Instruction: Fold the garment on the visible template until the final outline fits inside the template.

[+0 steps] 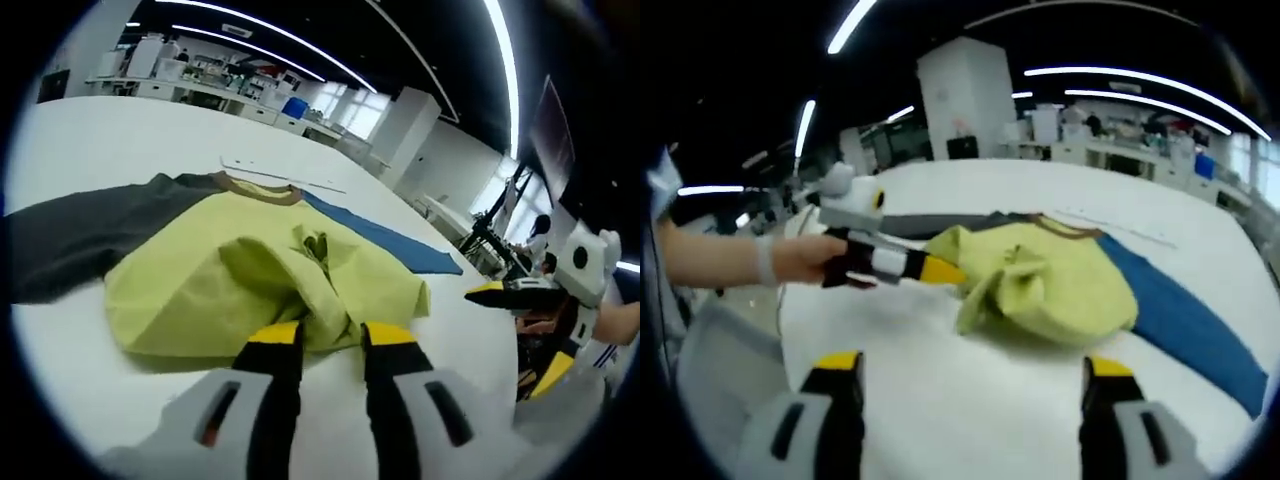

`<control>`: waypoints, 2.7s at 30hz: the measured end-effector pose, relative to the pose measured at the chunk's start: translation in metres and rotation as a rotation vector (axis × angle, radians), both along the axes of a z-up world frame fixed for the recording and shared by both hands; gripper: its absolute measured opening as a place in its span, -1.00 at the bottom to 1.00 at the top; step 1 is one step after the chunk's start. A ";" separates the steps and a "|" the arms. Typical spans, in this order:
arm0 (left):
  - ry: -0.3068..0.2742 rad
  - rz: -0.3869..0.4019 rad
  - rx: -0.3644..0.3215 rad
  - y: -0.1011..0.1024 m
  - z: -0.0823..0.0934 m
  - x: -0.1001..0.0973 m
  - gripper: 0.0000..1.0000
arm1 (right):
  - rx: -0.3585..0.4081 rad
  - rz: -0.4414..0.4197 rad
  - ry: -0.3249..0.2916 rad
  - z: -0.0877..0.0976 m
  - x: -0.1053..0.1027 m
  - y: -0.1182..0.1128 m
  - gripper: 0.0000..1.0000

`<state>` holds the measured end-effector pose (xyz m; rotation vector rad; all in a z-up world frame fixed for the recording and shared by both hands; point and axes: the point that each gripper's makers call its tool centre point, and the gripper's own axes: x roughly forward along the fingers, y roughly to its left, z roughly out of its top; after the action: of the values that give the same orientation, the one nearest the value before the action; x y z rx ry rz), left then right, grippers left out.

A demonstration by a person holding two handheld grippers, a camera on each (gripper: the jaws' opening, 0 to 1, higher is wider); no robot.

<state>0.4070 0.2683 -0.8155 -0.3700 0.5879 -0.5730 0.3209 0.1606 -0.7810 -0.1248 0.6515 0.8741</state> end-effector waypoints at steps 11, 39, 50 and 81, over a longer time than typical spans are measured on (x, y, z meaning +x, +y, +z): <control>0.018 0.031 -0.035 0.008 0.004 0.000 -0.97 | 0.008 0.034 0.040 -0.018 -0.003 0.022 0.39; 0.032 0.043 -0.056 0.007 0.010 -0.001 -0.97 | -0.093 -0.075 -0.057 -0.061 0.041 0.072 -0.62; 0.032 0.039 -0.057 0.006 0.012 -0.005 -0.97 | -0.140 -0.077 -0.087 -0.060 0.036 0.057 -1.00; 0.164 0.067 -0.053 0.053 0.000 -0.097 -0.98 | -0.324 -0.004 -0.135 -0.031 -0.044 -0.070 -1.00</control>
<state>0.3099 0.3217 -0.8157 -0.4886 0.7160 -0.4976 0.2770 0.0905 -0.8124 -0.4699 0.6629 0.7439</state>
